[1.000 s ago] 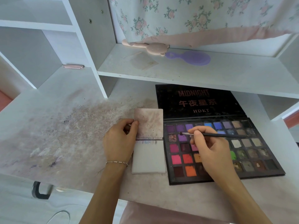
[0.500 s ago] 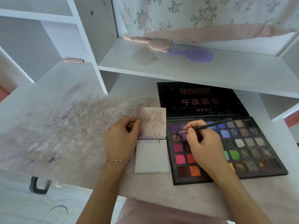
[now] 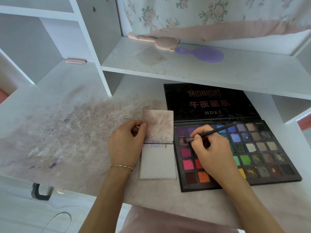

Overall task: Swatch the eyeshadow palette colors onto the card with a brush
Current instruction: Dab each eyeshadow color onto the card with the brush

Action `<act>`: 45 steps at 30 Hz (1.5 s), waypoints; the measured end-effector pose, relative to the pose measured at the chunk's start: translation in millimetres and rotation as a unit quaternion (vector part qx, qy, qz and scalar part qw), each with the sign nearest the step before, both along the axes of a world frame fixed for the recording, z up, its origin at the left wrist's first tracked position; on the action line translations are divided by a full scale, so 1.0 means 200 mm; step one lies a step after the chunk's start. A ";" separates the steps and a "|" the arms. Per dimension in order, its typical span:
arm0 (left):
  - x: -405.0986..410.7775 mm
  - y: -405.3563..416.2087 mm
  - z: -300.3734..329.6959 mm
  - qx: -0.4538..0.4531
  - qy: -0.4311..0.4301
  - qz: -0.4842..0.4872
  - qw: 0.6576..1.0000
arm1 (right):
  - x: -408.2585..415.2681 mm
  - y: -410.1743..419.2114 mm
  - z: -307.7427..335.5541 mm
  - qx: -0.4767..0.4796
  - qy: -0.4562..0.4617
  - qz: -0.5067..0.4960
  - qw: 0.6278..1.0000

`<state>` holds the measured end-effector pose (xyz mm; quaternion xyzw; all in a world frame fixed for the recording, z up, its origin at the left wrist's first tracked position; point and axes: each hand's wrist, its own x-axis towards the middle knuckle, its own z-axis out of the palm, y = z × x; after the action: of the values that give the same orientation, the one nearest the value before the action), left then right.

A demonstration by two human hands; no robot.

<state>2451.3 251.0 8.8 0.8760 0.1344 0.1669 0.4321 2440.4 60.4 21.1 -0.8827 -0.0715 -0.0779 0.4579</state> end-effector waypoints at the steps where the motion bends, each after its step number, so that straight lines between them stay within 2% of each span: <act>1: 0.00 0.00 0.00 0.000 0.000 0.000 1.000 | 0.00 0.00 0.00 0.002 -0.004 -0.003 1.000; 36: 0.01 0.01 0.00 -0.015 0.016 -0.002 1.000 | 0.00 0.00 0.01 0.002 -0.010 0.016 1.000; 42: 0.00 0.04 0.01 -0.040 0.039 -0.022 0.998 | -0.03 0.02 0.04 0.055 -0.026 -0.008 0.998; 45: 0.00 0.05 0.02 -0.046 0.039 -0.033 0.998 | -0.06 0.06 0.06 0.105 -0.008 0.012 0.994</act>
<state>2450.4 260.6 13.4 0.8651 0.1297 0.1116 0.4715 2427.5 71.6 32.5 -0.8283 -0.0768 -0.0867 0.5481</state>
